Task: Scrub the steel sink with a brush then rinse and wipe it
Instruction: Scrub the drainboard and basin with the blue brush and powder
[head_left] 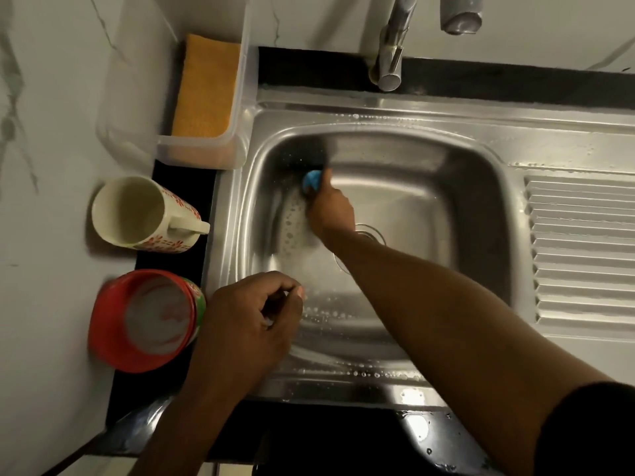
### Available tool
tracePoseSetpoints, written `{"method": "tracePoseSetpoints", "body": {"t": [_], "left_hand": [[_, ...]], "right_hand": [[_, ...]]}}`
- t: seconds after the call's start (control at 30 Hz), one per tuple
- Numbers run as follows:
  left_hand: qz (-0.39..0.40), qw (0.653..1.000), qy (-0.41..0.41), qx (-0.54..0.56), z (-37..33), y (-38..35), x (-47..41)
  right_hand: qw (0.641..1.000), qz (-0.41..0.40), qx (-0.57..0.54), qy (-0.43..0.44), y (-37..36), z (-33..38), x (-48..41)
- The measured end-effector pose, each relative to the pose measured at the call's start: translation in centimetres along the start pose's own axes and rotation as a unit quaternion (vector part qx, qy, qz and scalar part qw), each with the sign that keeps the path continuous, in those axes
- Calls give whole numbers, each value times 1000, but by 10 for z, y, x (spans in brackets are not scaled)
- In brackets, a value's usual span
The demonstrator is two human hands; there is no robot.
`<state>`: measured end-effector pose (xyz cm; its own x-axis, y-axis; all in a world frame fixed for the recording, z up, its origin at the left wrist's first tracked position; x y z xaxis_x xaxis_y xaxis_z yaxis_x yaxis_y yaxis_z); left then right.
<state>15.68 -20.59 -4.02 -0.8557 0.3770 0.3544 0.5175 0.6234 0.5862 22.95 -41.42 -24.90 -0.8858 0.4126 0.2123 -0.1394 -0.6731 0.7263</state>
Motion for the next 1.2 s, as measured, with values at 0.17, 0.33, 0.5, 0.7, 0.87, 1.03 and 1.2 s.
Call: {"method": "tracePoseSetpoints", "body": {"t": [0.17,0.33,0.5,0.7,0.87,1.03,1.2], "left_hand": [[8,1000,-5,-2,-3,-2,-2],[-2,1000,-9,7,-2,3,-1],[-7,1000,-6,10,-1,6,0],[3,1000,5,11,-2,2,-4],[-2,1000,6,5,-5,5,-7],[-9,1000,7,10,-1,8,-7],[-10,1000,-2,11,-1,8,-4]], "right_hand": [[991,67,103,52,25,-23,-7],[991,-68,46,-110,110,-123,39],[972,-117,8,-205,99,-119,38],[998,5,-9,-66,18,-22,1],[995,92,14,22,-3,0,-6],[994,38,90,-44,79,-92,11],[977,-92,-25,-192,96,-137,36]]}}
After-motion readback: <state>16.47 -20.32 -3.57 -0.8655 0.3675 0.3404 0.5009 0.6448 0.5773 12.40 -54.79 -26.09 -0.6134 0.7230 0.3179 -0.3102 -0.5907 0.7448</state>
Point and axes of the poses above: each hand's wrist, its own x-axis away from the middle knuckle, its own y-axis out of the back of the hand, z = x × y, the point moved 7 cm from there along -x, towards the middle knuckle, and after that the axes turned 13 degrees about y, right-handed, at the moved point
